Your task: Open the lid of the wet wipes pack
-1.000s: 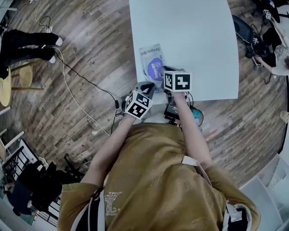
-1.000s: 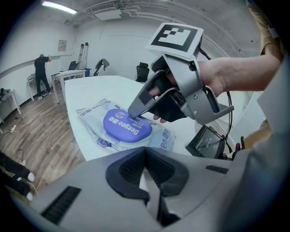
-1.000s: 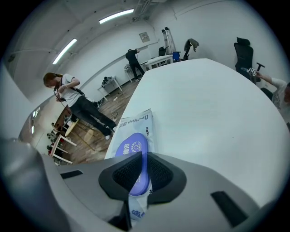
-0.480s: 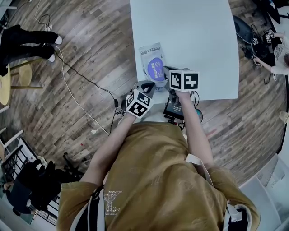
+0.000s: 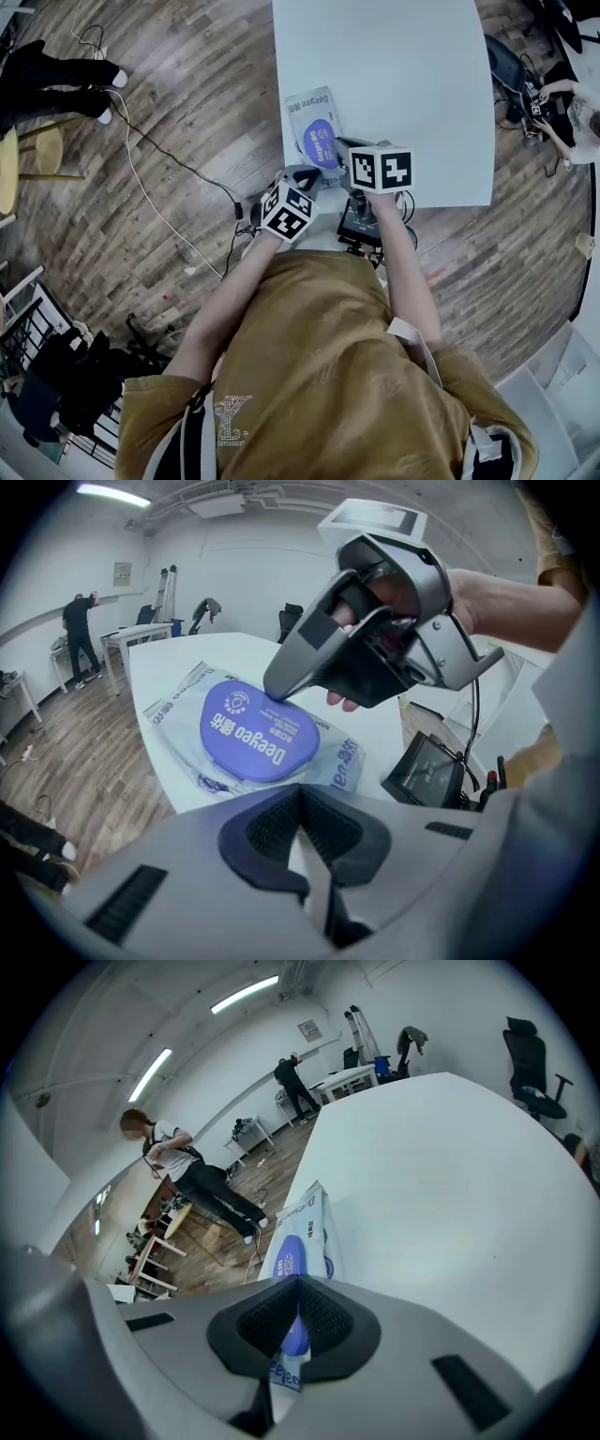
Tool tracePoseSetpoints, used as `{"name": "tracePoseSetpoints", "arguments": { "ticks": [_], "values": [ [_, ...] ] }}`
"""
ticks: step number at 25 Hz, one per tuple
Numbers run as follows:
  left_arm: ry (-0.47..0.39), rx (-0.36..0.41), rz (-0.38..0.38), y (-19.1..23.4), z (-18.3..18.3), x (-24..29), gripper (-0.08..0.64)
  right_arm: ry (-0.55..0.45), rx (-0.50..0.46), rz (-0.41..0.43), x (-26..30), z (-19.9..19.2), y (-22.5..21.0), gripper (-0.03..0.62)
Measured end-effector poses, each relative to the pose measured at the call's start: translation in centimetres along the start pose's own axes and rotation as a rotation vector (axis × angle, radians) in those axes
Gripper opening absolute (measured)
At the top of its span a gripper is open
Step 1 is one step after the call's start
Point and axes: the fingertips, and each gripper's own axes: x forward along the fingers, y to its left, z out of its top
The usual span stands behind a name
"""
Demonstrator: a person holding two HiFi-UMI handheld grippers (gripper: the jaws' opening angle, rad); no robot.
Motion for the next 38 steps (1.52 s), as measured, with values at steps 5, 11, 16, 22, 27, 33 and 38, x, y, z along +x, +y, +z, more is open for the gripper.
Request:
{"name": "tracePoseSetpoints", "arguments": {
  "ticks": [5, 11, 16, 22, 27, 33, 38],
  "values": [
    [0.019, -0.005, -0.007, 0.1, 0.1, 0.1, 0.005, 0.010, -0.032, 0.006, -0.2, 0.2, 0.7, 0.011],
    [0.025, -0.002, -0.016, -0.1, 0.0, 0.1, 0.005, 0.017, -0.031, 0.030, -0.4, 0.0, 1.7, 0.011],
    [0.032, -0.002, -0.022, -0.1, 0.1, 0.2, 0.005, 0.025, -0.034, 0.049, -0.6, -0.1, 2.3, 0.011],
    [0.036, -0.003, -0.031, -0.3, 0.1, 0.2, 0.005, 0.035, -0.044, 0.081, -0.7, -0.3, 3.4, 0.011],
    [0.034, -0.002, -0.034, -0.3, 0.1, 0.1, 0.005, 0.050, -0.045, 0.109, -0.8, -0.4, 4.1, 0.011],
    [0.031, 0.001, -0.042, -0.1, -0.1, -0.1, 0.005, 0.057, -0.035, 0.139, -0.5, -0.6, 5.0, 0.011],
    [0.033, 0.001, -0.048, -0.2, 0.0, 0.2, 0.005, 0.019, 0.002, 0.160, -0.6, -0.2, 5.2, 0.008]
  ]
}}
